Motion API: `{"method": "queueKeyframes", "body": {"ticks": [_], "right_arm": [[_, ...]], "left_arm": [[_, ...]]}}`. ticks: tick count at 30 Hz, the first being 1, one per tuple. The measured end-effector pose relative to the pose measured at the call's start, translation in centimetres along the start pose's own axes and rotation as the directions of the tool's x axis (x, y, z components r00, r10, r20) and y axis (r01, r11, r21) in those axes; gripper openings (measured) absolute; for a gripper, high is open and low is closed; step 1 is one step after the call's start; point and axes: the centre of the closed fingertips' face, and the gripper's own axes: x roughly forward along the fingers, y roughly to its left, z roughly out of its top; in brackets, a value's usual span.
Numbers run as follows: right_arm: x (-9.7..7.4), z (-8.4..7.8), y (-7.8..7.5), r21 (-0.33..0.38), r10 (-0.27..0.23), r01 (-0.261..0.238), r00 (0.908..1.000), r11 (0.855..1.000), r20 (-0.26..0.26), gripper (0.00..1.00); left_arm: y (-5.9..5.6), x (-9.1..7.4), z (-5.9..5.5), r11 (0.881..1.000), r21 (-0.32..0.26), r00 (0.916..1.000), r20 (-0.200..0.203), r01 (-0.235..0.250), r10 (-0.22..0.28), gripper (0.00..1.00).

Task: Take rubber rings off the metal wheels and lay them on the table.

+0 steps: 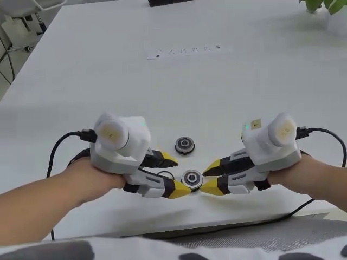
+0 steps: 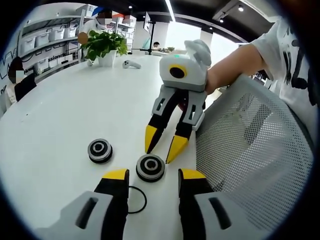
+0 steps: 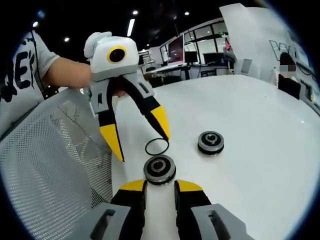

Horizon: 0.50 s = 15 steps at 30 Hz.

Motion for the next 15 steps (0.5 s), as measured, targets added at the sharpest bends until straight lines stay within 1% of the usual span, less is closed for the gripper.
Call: {"method": "queueKeyframes", "body": {"ticks": [6, 11, 15], "right_arm": [[0.17, -0.05, 0.12, -0.011, 0.003, -0.003, 1.0000, 1.000, -0.004, 0.18], [0.19, -0.10, 0.06, -0.016, -0.001, 0.001, 1.0000, 1.000, -0.005, 0.16], [0.24, -0.19, 0.05, -0.026, -0.003, 0.002, 1.0000, 1.000, -0.010, 0.15]], "left_arm": [[-0.03, 0.36, -0.14, 1.000, 0.008, 0.9999, -0.009, 0.004, -0.004, 0.30], [-0.16, 0.67, 0.06, 1.000, 0.024, 0.9999, -0.010, 0.011, -0.010, 0.25], [-0.20, 0.99, -0.04, 0.999, 0.035, 0.9997, -0.020, 0.013, -0.012, 0.23]]}}
